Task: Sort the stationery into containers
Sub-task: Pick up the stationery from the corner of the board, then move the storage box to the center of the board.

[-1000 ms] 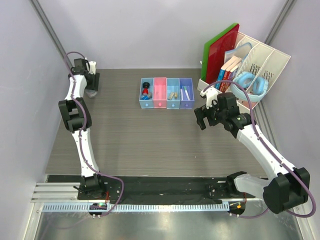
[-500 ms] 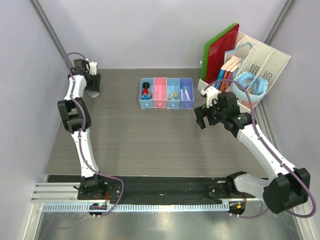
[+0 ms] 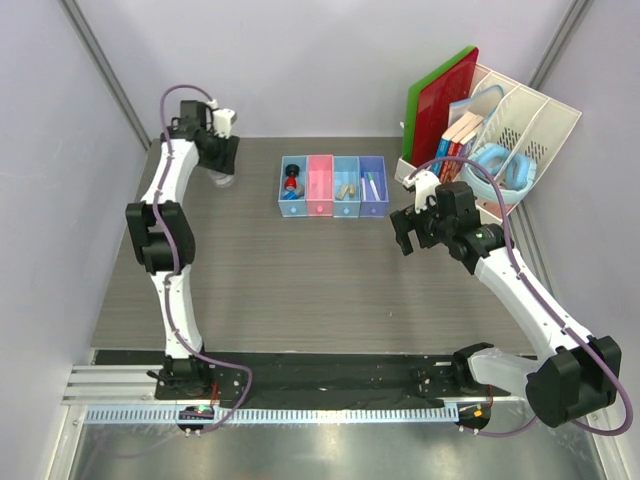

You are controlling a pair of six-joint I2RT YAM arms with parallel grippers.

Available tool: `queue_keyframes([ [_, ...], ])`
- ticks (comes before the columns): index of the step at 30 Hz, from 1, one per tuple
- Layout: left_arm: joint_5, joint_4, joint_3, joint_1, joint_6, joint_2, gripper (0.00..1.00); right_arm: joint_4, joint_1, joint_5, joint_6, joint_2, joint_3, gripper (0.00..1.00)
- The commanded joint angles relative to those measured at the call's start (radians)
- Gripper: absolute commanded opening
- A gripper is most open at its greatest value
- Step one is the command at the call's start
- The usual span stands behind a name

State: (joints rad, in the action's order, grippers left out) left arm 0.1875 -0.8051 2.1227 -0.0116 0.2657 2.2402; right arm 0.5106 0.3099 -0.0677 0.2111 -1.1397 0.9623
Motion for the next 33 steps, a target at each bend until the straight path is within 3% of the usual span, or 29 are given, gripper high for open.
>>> queue_keyframes([
  [1,0.012,-0.034,0.095,0.113,0.003,-0.074,0.0,-0.007,-0.003,0.045,0.011,-0.002,0.032,1.0],
  [6,-0.006,-0.056,0.245,0.241,-0.011,-0.021,0.0,-0.007,-0.003,0.063,0.014,-0.002,0.03,1.0],
  [14,-0.048,0.03,0.287,0.404,0.013,0.055,0.0,-0.004,-0.003,0.097,0.019,0.014,0.021,1.0],
  [33,-0.037,0.268,0.232,0.492,0.015,0.197,0.0,-0.003,-0.003,0.082,0.016,0.04,0.0,1.0],
])
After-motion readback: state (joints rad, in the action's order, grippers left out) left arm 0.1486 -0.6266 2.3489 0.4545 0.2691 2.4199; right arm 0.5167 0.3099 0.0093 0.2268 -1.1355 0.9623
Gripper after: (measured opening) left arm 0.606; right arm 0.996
